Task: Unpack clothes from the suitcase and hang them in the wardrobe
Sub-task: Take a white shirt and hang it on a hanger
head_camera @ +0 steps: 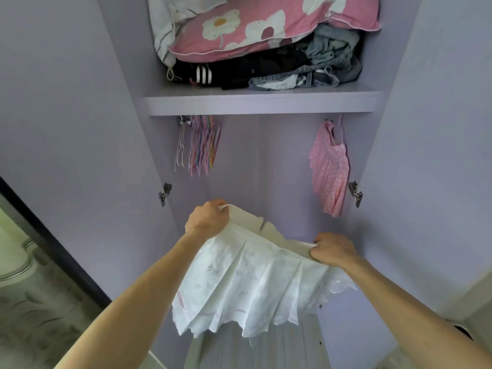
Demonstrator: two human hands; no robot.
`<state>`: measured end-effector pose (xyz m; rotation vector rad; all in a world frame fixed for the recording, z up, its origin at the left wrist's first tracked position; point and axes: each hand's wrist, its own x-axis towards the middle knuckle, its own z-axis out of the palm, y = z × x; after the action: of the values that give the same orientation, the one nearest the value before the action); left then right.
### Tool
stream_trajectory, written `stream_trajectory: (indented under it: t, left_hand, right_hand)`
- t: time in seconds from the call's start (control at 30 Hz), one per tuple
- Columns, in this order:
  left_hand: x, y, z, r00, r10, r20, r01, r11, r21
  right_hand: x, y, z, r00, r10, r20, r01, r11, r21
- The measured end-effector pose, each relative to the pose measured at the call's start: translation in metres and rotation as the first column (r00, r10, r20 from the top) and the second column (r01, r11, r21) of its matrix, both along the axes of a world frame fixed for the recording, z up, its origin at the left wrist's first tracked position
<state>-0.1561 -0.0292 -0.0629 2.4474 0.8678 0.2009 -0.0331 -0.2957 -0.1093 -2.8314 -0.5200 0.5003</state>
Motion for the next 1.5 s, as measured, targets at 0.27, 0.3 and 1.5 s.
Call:
stream_trajectory:
  t: [0.27, 0.3, 1.5]
  left_hand:
    - [-0.012, 0.024, 0.012, 0.999, 0.051, 0.015, -0.052, 0.998, 0.034]
    - [-0.012, 0.023, 0.015, 0.999, 0.029, 0.041, -0.029, 1.000, 0.002]
    - [-0.034, -0.005, -0.002, 0.973, 0.044, 0.227, 0.084, 0.848, -0.524]
  right_hand:
    - [0.022, 0.017, 0.024, 0.950, 0.183, 0.253, -0.154, 0.979, -0.132]
    - [0.019, 0.021, 0.026, 0.923, 0.253, 0.291, -0.220, 0.965, -0.143]
    - [-0.018, 0.000, 0.039, 0.804, 0.440, -0.401, -0.125, 0.783, 0.609]
